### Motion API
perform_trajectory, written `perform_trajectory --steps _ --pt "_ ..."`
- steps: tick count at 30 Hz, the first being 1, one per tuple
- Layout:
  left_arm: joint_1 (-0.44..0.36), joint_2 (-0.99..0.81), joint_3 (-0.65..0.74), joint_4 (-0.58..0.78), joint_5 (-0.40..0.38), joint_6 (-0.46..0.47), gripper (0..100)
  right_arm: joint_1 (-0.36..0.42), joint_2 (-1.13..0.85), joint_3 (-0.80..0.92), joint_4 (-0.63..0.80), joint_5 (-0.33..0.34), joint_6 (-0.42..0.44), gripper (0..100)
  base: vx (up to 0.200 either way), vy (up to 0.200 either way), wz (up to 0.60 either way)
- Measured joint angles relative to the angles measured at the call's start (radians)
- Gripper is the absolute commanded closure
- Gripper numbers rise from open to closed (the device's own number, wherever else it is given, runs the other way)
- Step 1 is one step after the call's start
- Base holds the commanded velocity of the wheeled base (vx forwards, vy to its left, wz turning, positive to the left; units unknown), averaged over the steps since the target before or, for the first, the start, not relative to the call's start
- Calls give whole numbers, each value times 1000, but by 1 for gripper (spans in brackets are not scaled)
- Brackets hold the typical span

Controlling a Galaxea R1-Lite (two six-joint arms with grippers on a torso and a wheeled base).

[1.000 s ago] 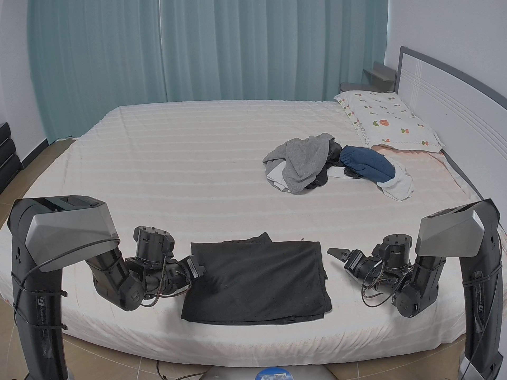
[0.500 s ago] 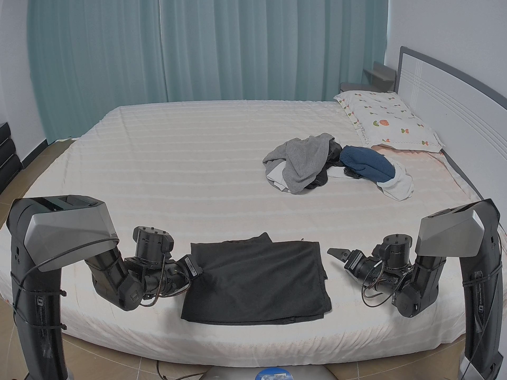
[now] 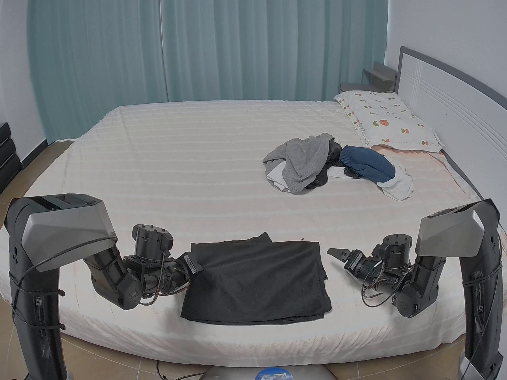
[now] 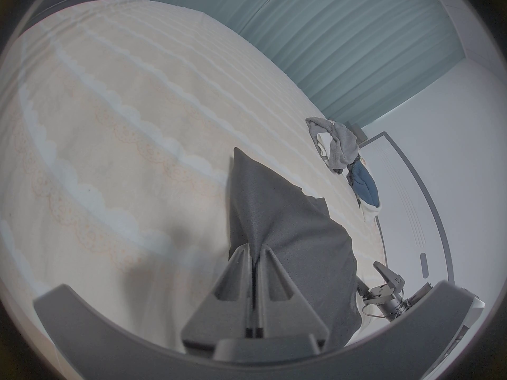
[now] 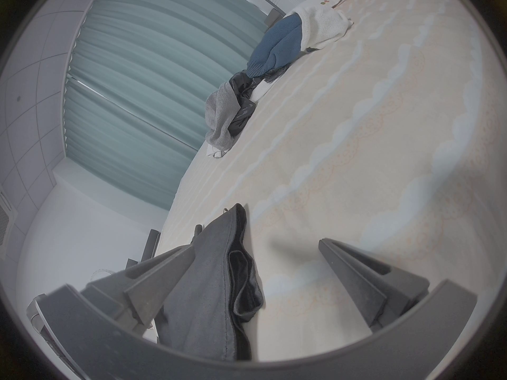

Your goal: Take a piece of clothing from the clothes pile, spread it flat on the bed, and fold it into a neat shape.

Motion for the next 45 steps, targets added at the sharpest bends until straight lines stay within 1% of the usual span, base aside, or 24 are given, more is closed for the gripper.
perform_trajectory --steps 16,23,45 --pt "15 -10 12 0 3 -2 100 3 -6 2 2 0 2 0 0 200 0" --pt "17 -14 16 0 5 -5 100 15 -10 4 1 0 2 0 0 200 0" --pt "17 -14 15 2 6 -8 100 19 -10 4 1 1 2 0 0 200 0"
